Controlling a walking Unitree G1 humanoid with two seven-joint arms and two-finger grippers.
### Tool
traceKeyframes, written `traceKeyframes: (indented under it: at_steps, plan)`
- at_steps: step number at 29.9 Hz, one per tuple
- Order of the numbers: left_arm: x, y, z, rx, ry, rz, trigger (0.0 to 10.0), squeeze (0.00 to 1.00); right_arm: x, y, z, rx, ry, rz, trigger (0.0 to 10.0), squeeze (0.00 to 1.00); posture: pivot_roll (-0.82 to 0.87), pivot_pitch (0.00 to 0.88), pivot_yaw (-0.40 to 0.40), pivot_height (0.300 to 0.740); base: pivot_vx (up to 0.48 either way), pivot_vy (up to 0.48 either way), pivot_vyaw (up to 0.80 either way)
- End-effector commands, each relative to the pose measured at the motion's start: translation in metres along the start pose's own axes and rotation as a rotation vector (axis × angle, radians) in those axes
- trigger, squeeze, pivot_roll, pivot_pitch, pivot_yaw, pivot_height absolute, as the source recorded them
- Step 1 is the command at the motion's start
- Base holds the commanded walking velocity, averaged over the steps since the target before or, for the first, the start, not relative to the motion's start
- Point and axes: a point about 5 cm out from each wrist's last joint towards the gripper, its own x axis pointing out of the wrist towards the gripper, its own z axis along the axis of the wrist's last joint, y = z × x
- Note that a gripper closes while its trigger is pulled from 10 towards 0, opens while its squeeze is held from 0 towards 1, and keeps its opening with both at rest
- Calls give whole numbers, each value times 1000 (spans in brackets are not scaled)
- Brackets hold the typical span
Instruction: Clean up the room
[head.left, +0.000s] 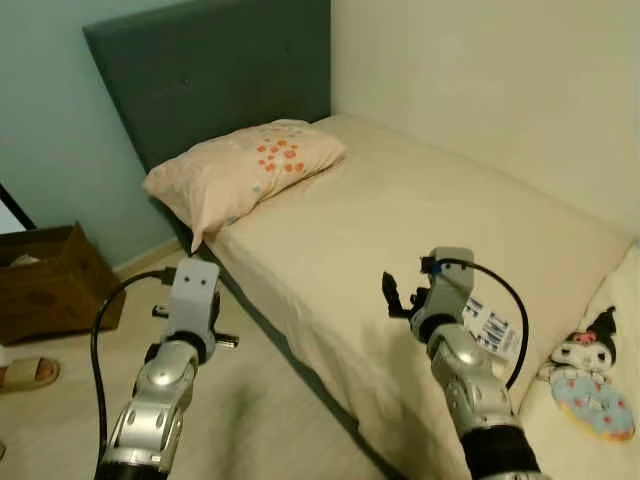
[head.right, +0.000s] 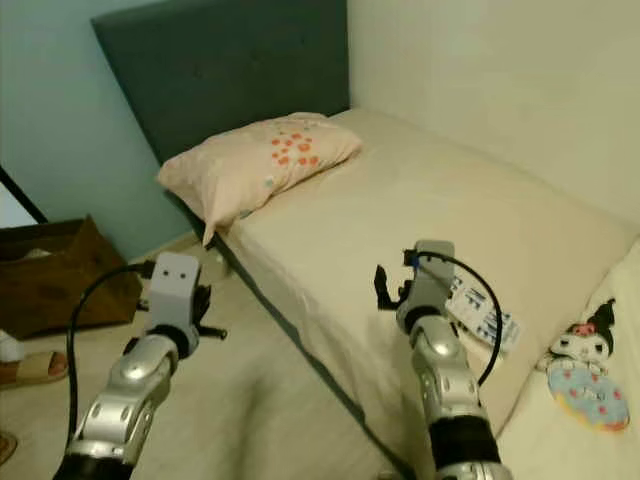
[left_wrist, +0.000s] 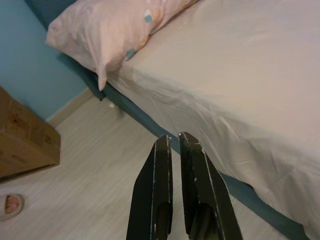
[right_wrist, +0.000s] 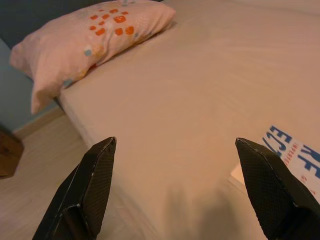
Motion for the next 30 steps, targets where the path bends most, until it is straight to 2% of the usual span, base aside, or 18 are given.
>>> traceKeyframes:
  at_steps: [1, 10, 17, 30]
  plan:
    - [-4, 5, -8, -6, 21, 32, 10000, 0, -1, -4, -7, -4, 26, -14, 10000, 0, -51, 139, 70, 610, 0, 0, 0]
    - [-9, 14, -17, -1, 51, 81, 10000, 0, 2, -24, -3, -29, 27, -66, 10000, 0, -53, 142, 51, 565, 0, 0, 0]
    - [-9, 15, -18, 1, 51, 86, 10000, 0, 3, -30, 0, -28, 22, -76, 10000, 0, -51, 141, 46, 535, 0, 0, 0]
    - [-13, 16, -23, 14, 72, 82, 10000, 0, 3, -29, -3, -8, 33, -95, 10000, 0, -50, 153, 43, 530, 0, 0, 0]
